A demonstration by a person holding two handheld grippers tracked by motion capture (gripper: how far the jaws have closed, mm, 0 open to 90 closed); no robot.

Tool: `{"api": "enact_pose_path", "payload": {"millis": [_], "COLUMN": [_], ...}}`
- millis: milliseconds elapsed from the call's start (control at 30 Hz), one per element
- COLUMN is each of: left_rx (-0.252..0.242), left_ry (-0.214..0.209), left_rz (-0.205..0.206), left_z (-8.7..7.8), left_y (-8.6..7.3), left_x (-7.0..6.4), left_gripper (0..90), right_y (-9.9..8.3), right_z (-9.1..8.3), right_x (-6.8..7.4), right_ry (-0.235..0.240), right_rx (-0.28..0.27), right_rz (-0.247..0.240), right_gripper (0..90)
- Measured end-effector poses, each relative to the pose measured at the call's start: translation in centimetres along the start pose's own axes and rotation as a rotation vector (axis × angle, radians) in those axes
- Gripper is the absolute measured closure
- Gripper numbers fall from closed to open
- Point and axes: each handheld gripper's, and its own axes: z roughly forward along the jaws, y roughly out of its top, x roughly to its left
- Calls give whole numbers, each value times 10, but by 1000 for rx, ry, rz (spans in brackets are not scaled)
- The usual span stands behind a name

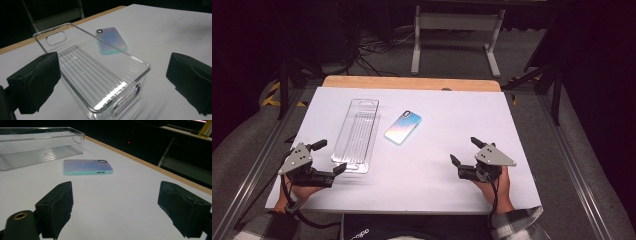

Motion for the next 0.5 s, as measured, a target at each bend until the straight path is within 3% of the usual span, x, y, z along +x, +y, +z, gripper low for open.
{"api": "enact_pose_path", "payload": {"millis": [267,367,500], "left_rx": [-16,-10,-2], "left_ry": [8,34,7], "left_rz": [-33,-36,-39], "left_z": [0,1,4], "left_y": [-2,-2,-3], "left_x": [2,4,3], "left_gripper": [4,3,3], "right_y": [-2,1,11], "right_z": [5,12,29], "right_x": [4,5,8], "right_ry": [24,51,104], "right_rx": [4,5,8], "right_rz": [3,16,25], "right_gripper": [209,327,575]}}
